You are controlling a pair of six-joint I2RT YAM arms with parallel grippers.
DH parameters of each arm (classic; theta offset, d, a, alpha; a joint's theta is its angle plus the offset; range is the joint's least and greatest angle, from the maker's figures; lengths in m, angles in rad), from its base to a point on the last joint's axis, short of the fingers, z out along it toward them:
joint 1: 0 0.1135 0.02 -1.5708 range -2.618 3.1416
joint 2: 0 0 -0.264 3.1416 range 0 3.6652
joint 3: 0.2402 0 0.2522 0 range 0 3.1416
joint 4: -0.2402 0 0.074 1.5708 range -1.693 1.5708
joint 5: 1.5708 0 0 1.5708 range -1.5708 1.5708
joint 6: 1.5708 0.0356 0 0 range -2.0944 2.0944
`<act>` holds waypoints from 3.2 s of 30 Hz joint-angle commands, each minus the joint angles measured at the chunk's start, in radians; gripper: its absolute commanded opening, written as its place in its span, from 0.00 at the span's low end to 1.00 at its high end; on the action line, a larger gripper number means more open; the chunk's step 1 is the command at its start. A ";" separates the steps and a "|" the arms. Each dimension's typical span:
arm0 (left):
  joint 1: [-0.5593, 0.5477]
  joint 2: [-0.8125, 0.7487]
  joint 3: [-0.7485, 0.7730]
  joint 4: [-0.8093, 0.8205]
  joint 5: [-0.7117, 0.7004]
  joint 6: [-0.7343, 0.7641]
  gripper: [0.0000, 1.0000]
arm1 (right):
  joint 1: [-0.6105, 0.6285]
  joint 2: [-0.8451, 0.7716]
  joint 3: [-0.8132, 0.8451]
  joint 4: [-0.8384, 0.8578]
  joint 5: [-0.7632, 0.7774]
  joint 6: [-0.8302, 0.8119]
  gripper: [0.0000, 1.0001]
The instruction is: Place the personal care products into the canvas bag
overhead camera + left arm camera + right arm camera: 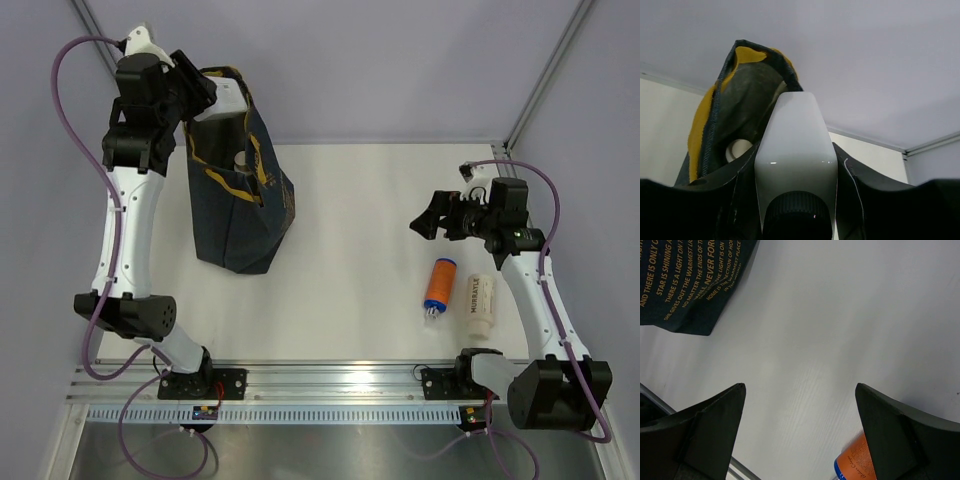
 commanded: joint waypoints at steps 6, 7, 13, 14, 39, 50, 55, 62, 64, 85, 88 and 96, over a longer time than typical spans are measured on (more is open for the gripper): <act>0.008 0.009 -0.016 0.191 -0.093 0.143 0.00 | -0.003 0.032 0.077 0.024 -0.064 -0.044 0.99; 0.008 0.010 -0.045 0.193 -0.084 0.146 0.00 | -0.003 0.036 0.081 0.008 -0.086 -0.099 1.00; 0.006 0.052 -0.140 0.183 -0.001 0.158 0.18 | -0.005 0.092 0.147 -0.143 -0.135 -0.239 0.99; 0.005 0.058 -0.145 0.180 0.008 0.154 0.24 | -0.003 0.100 0.156 -0.154 -0.128 -0.245 1.00; -0.002 -0.419 -0.493 0.418 0.350 0.187 0.99 | -0.087 0.181 0.207 -0.611 0.181 -0.488 1.00; 0.000 -0.800 -0.895 0.414 0.368 0.201 0.99 | -0.086 0.478 0.267 -0.642 0.293 -0.248 0.99; 0.000 -0.873 -0.987 0.463 0.405 0.128 0.99 | -0.069 0.574 0.278 -0.636 0.300 -0.170 1.00; 0.000 -0.904 -1.004 0.430 0.404 0.098 0.99 | -0.026 0.655 0.278 -0.572 0.440 -0.010 1.00; 0.000 -0.912 -1.006 0.426 0.399 0.103 0.99 | 0.004 0.674 0.284 -0.553 0.470 0.034 0.99; 0.000 -0.919 -0.970 0.369 0.367 0.095 0.99 | 0.052 0.806 0.373 -0.506 0.355 0.094 0.14; 0.000 -0.913 -0.970 0.390 0.384 0.092 0.99 | 0.040 0.755 0.420 -0.513 0.220 0.041 0.00; 0.000 -0.916 -0.952 0.411 0.379 0.109 0.99 | 0.018 0.686 0.702 -0.541 -0.230 -0.087 0.00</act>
